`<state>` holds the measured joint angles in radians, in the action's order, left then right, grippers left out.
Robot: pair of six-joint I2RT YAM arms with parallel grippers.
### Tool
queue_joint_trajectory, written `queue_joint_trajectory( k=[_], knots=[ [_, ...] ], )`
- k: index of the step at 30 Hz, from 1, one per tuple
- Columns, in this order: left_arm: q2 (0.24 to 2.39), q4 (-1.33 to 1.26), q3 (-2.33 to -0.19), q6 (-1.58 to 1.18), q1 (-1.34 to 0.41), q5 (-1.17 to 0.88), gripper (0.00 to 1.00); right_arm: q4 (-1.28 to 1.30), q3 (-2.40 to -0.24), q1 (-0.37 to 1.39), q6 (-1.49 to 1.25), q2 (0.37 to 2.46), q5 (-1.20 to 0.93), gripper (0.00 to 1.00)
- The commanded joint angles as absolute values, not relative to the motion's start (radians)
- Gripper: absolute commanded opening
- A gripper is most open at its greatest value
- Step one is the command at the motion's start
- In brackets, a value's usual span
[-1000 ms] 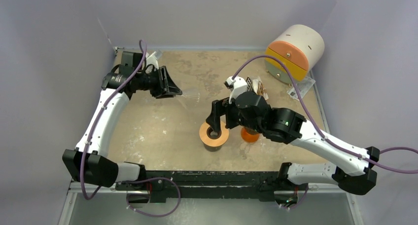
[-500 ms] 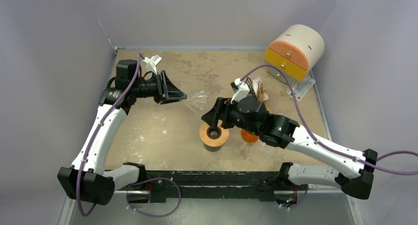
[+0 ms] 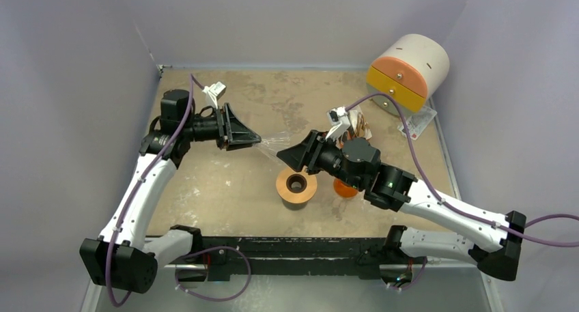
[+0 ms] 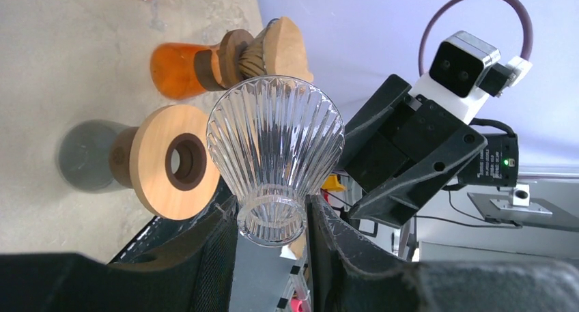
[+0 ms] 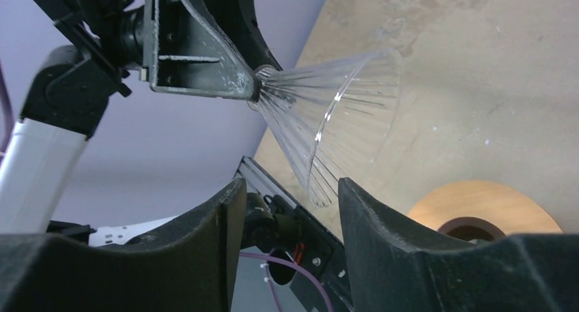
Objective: Place the coffee filter in the dripper
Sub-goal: Place the coffee dripper in the dripper holder.
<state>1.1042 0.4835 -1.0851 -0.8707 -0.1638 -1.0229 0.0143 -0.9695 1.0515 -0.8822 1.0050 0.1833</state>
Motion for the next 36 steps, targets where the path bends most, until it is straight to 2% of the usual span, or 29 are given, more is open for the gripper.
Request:
queue_joint_trajectory(
  k=[1, 5, 10, 25, 29, 33, 36],
  knots=[
    [1.069, 0.363, -1.057, -0.942, -0.160, -1.100, 0.00, -0.095, -0.961, 1.046, -0.909, 1.001, 0.164, 0.53],
    [1.062, 0.331, -1.039, -0.974, -0.160, -1.119, 0.00, -0.133, -0.943, 1.046, -0.914, 0.993, 0.159, 0.48],
    [1.053, 0.315, -1.030, -0.992, -0.160, -1.128, 0.00, -0.147, -0.941, 1.046, -0.917, 0.996, 0.147, 0.34],
    [1.044, 0.275, -0.981, -1.033, -0.160, -1.140, 0.00, -0.167, -0.939, 1.045, -0.919, 1.003, 0.132, 0.00],
    [1.039, 0.280, -0.973, -1.037, -0.160, -1.141, 0.01, -0.170, -0.943, 1.046, -0.916, 1.008, 0.128, 0.00],
    [1.035, 0.322, -0.983, -1.011, -0.160, -1.135, 0.23, -0.164, -0.942, 1.045, -0.892, 0.999, 0.124, 0.00],
    [1.028, 0.368, -0.998, -0.985, -0.160, -1.118, 0.35, -0.107, -0.965, 1.046, -0.847, 0.993, 0.133, 0.00]
  ],
)
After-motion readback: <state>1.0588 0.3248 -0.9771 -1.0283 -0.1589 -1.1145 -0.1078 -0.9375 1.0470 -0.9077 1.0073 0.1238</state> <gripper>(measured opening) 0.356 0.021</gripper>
